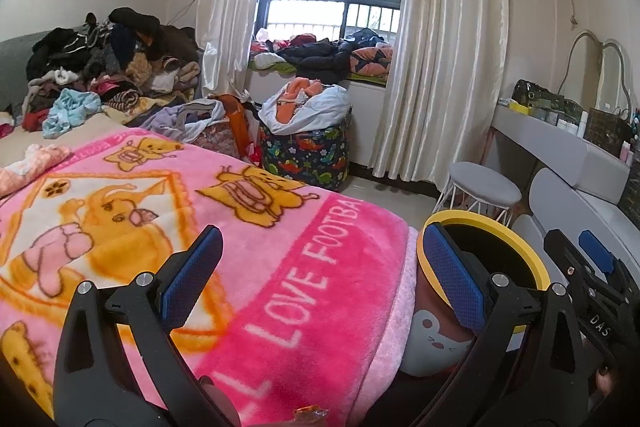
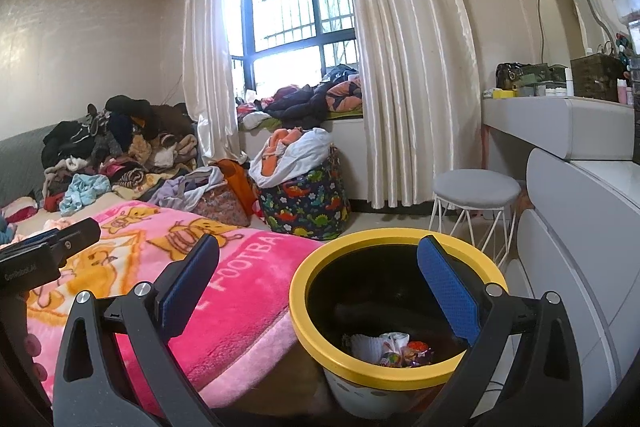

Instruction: Collect trash

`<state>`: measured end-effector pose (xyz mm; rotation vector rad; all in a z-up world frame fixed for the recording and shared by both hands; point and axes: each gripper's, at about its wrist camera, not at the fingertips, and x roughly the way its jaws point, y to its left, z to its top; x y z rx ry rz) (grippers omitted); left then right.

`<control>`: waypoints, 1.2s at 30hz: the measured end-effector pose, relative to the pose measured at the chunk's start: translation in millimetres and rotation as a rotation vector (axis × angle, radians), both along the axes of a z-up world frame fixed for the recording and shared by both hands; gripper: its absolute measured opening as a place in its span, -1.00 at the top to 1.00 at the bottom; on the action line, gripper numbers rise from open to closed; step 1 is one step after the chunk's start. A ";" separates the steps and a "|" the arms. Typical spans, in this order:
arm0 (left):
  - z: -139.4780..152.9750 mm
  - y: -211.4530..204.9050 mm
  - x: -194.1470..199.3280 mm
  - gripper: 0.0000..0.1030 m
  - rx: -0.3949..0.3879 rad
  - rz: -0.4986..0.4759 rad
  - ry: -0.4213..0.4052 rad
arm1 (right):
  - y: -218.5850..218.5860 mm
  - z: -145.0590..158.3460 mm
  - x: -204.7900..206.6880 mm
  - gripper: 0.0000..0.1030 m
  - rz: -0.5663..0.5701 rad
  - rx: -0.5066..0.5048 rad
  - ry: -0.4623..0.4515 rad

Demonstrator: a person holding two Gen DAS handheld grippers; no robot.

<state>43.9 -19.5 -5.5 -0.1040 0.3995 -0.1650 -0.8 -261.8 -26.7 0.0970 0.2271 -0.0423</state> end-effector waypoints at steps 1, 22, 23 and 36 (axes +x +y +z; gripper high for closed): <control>0.0 0.0 0.2 -0.79 -0.002 -0.001 0.001 | -0.2 0.2 -0.1 -0.88 0.000 0.001 -0.002; 0.1 -0.3 0.7 -0.79 0.000 0.001 0.001 | 3.3 1.2 -1.6 -0.88 -0.003 0.006 -0.001; 0.1 -0.2 1.2 -0.79 0.001 0.001 0.001 | 3.7 1.6 -2.0 -0.88 -0.003 0.007 -0.002; -0.1 2.6 0.9 -0.79 0.004 0.051 0.011 | 7.2 2.0 -2.4 -0.88 -0.001 0.002 0.002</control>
